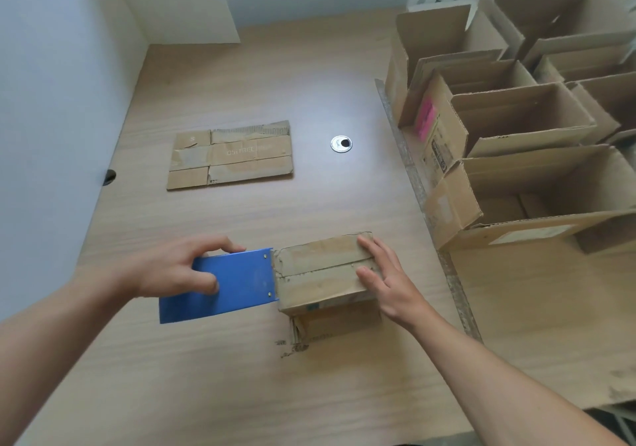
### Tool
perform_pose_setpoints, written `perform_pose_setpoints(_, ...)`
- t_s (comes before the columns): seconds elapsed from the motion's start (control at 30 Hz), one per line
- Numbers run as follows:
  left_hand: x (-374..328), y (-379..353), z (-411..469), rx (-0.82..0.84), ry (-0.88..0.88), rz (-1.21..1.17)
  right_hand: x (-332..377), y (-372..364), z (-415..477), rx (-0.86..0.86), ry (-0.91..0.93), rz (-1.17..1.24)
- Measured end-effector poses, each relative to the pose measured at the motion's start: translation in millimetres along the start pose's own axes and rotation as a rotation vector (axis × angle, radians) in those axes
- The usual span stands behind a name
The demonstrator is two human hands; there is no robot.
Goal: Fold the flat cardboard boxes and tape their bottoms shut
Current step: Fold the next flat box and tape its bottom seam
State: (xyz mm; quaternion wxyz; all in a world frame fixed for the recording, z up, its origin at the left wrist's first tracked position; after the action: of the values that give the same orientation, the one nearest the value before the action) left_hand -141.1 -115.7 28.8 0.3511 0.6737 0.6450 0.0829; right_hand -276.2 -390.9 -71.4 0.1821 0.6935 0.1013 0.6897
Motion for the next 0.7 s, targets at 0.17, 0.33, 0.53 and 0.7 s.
perform_pose_setpoints(0.17,14,-12,15,0.052,0.002,-0.071,2,0,-1,-0.007,-0.015,-0.056)
perform_pose_setpoints(0.33,22,-17,28,0.108,-0.04,-0.112,8,1,-4,-0.03,-0.013,-0.066)
perform_pose_setpoints(0.53,50,-8,34,0.114,-0.015,-0.091,15,1,-5,-0.024,-0.052,-0.095)
perform_pose_setpoints(0.7,52,-18,46,0.096,0.009,-0.102,14,2,-7,-0.026,-0.108,-0.102)
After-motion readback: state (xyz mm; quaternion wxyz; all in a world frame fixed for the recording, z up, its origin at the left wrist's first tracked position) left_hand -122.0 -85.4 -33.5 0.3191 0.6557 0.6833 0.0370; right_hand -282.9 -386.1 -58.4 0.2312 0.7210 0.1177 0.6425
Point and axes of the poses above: each hand's wrist, its own z-axis towards the middle knuckle, its own y-axis out of the back of the hand, x = y × z, the point moved 9 cm from there along z, towards the middle knuckle, and after that the axes turned 14 degrees about y, right-handed, at the moved point
